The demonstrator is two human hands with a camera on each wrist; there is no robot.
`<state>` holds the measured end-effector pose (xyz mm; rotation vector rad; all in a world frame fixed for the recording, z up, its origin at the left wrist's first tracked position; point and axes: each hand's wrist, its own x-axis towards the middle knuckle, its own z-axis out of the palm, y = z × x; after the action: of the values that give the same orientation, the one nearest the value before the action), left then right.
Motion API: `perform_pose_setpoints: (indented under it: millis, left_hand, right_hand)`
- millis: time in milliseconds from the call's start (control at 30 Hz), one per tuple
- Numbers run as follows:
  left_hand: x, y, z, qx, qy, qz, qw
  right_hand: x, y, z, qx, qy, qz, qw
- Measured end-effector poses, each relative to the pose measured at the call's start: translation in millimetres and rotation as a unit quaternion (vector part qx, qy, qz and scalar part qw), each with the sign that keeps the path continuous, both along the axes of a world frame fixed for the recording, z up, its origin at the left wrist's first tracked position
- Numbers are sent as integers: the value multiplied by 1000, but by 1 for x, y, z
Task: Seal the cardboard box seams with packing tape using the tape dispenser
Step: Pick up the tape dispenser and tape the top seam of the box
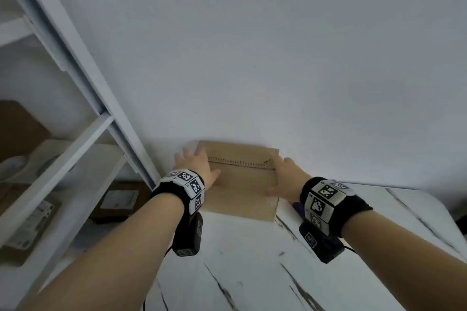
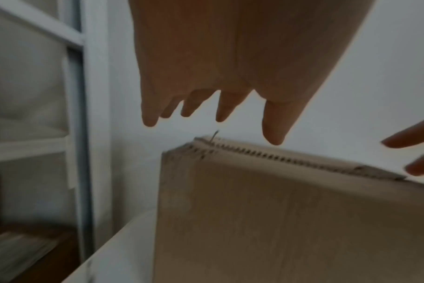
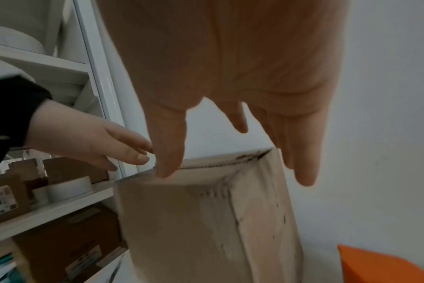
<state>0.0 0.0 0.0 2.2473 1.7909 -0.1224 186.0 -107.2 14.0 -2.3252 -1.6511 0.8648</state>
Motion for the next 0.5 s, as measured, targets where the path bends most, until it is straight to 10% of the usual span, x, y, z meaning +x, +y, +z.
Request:
perform_pose_setpoints:
  millis: [500]
  left_hand:
    - [-3, -30, -20, -73, -48, 75, 993]
  right_hand:
    - [8, -17, -26, 31, 19, -41, 999]
